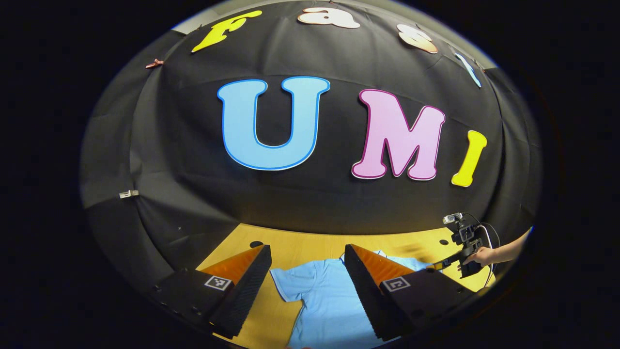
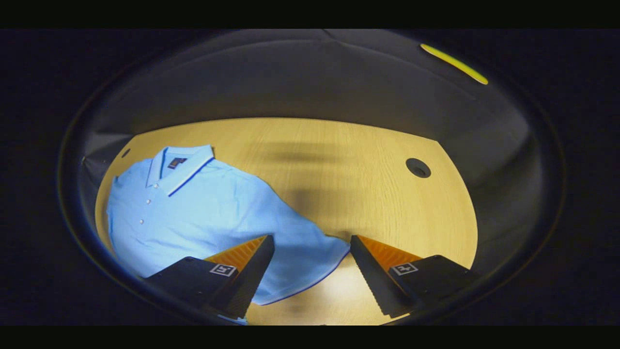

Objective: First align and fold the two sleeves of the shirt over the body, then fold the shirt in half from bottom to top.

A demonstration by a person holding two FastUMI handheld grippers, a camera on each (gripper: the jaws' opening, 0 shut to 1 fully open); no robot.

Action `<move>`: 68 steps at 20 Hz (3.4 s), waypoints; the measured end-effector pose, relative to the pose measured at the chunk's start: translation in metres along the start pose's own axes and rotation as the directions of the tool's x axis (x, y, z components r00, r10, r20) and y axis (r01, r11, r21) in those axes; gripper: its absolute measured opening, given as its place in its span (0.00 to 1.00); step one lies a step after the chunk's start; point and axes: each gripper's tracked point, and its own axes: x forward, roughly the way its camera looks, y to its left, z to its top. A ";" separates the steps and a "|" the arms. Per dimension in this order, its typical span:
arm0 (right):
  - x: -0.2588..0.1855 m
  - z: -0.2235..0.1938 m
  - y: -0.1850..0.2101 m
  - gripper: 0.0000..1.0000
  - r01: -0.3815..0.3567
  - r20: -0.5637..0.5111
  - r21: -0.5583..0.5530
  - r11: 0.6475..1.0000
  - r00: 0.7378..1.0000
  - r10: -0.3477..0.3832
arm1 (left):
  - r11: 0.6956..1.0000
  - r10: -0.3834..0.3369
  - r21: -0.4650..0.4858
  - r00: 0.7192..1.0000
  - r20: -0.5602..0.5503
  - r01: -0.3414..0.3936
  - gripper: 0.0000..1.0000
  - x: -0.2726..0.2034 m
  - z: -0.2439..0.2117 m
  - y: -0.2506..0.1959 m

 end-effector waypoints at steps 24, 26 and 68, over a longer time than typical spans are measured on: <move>-0.044 0.037 0.134 0.10 -0.382 0.143 0.092 0.919 0.919 0.368 | 0.999 0.030 0.025 1.000 -0.006 -0.030 0.97 -0.012 -0.006 0.011; -0.046 0.030 0.154 0.05 -0.422 0.110 0.093 0.902 0.905 0.412 | 1.000 0.018 0.004 1.000 -0.015 -0.018 0.97 -0.010 -0.009 0.009; -0.203 -0.072 0.062 0.98 -0.362 0.227 0.185 0.913 0.920 0.319 | 0.998 0.051 0.057 0.754 -0.655 -0.017 0.96 0.234 -0.264 0.081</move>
